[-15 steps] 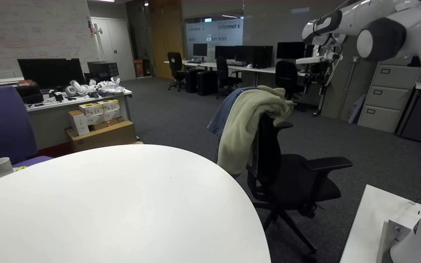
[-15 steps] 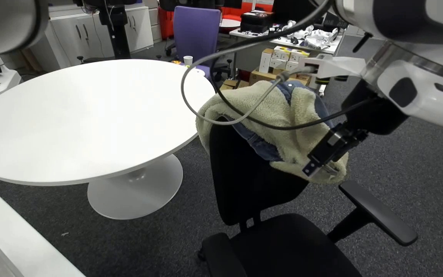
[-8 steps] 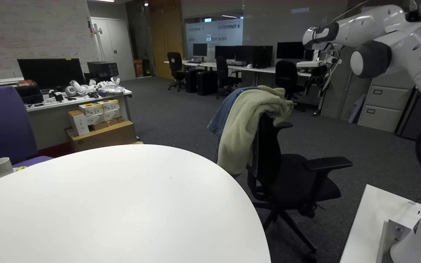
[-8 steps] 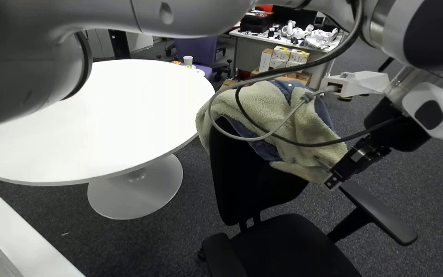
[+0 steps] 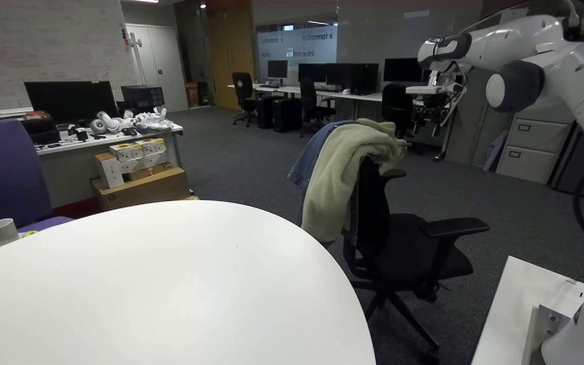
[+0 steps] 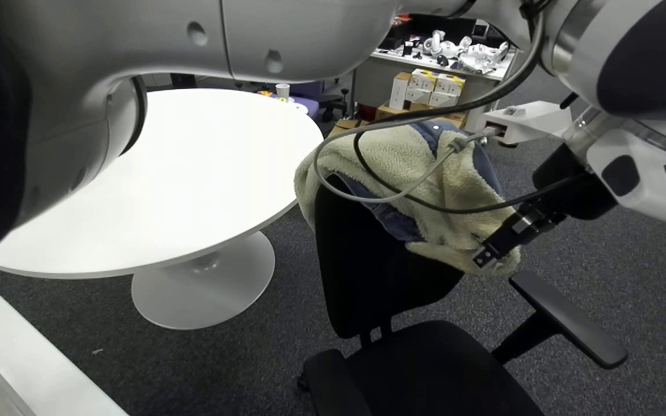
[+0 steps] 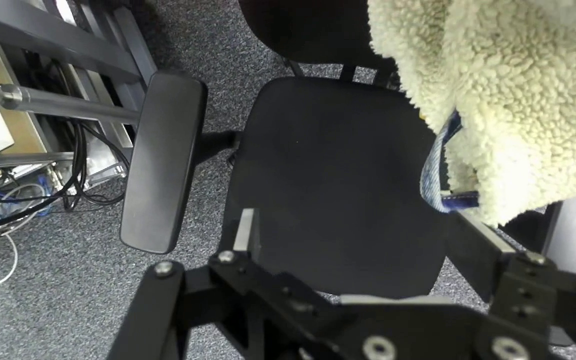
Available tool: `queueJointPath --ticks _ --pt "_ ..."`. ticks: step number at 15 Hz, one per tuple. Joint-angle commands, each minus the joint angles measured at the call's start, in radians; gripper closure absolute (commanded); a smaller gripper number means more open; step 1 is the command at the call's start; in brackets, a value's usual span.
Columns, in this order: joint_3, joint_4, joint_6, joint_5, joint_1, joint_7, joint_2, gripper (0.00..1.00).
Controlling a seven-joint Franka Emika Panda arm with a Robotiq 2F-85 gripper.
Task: Put the jersey on the table
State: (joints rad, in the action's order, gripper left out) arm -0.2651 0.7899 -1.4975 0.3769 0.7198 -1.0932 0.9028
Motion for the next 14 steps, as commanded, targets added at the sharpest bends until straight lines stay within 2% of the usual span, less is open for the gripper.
queueJointPath --ticks 1,8,10,14 --pt "0.057 -0.089 0.051 -0.008 0.038 -0.010 0.027 0.00" --pt "0.078 -0.133 0.041 -0.031 0.048 -0.002 0.070 0.00" --pt "0.050 -0.104 0.025 -0.024 0.034 0.012 0.073 0.00" --pt "0.046 -0.101 0.031 -0.023 0.039 0.018 0.098 0.00"
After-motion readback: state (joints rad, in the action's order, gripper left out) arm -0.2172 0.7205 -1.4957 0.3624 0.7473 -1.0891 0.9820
